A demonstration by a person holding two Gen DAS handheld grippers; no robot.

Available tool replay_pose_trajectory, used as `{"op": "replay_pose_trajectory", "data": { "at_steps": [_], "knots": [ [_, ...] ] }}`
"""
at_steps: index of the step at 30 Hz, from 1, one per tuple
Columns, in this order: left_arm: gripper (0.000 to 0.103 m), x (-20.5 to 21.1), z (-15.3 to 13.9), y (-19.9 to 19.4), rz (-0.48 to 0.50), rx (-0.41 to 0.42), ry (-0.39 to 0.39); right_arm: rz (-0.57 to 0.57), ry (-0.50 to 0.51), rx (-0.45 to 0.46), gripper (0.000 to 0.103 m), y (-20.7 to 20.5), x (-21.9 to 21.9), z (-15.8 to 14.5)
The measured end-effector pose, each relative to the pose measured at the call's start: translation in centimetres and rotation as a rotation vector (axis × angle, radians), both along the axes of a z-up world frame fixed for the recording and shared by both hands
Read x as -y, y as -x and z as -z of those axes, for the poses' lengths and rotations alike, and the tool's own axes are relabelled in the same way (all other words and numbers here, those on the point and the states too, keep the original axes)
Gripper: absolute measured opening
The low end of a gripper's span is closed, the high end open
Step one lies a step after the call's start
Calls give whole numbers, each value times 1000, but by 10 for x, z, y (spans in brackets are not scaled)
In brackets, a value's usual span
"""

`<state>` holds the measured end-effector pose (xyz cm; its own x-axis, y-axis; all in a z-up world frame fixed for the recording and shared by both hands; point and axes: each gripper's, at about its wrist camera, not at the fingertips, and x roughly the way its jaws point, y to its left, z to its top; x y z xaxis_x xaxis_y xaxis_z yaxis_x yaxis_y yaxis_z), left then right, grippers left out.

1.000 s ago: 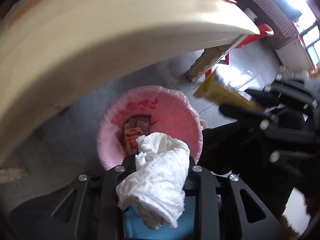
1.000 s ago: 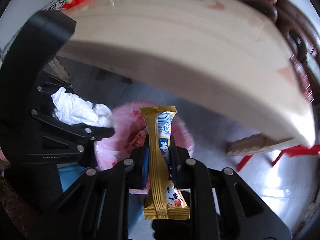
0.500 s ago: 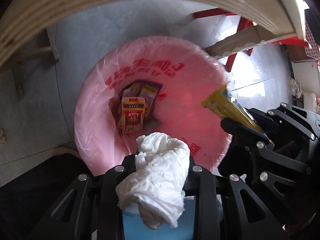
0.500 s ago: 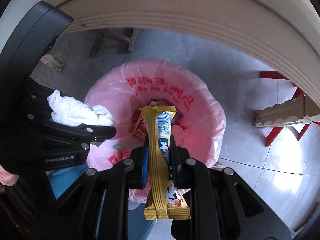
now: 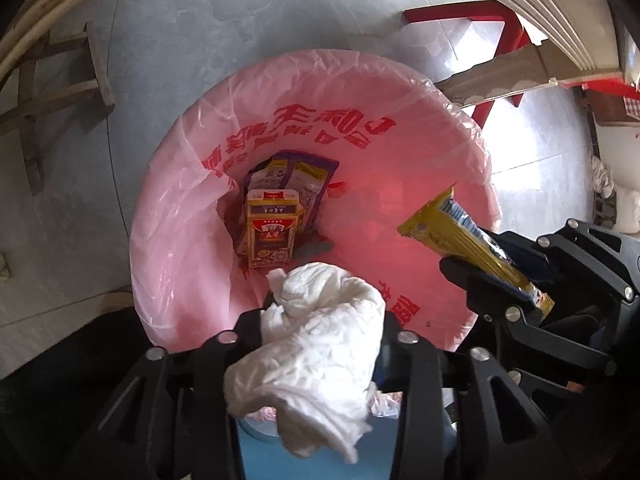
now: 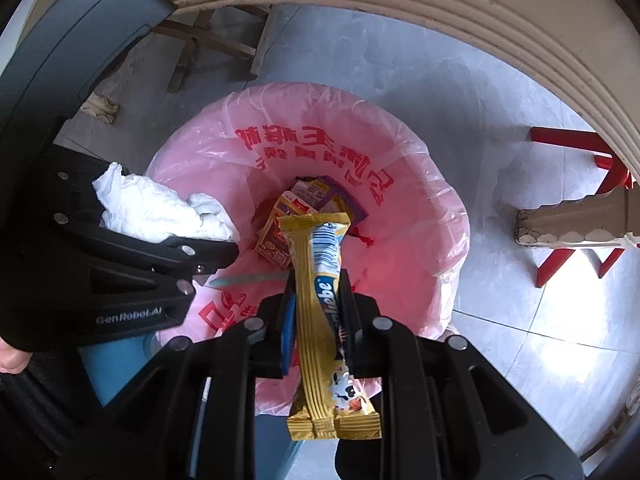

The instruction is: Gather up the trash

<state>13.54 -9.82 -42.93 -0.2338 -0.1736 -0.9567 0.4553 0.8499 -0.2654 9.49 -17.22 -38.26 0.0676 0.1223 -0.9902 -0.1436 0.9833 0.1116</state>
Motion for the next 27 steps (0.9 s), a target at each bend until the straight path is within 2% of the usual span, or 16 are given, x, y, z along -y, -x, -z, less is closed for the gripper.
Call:
{"op": "replay_pose_trajectory", "data": {
  "at_steps": [1, 4, 9, 10, 17, 20, 21, 27],
  "knots": [
    [52, 0, 0, 0, 2, 10, -15, 0, 0, 1, 25, 0, 0, 0],
    [57, -3, 1, -4, -13, 7, -13, 14, 5, 5, 30, -2, 4, 0],
    [62, -8, 4, -9, -42, 1, -20, 32, -4, 11, 51, -4, 9, 0],
    [64, -9, 4, -9, -49, -5, -11, 29, -5, 14, 53, -4, 8, -1],
    [67, -9, 2, -9, -37, 22, -24, 18, 2, 20, 54, -3, 4, -2],
    [72, -10, 0, -11, -43, 43, -38, 25, 4, 21, 57, -4, 5, -2],
    [73, -11, -1, -11, -44, 52, -47, 25, 8, 22, 60, -3, 5, -2],
    [74, -17, -11, -13, -58, 151, -133, 29, 12, 32, 65, -2, 5, -5]
  ]
}}
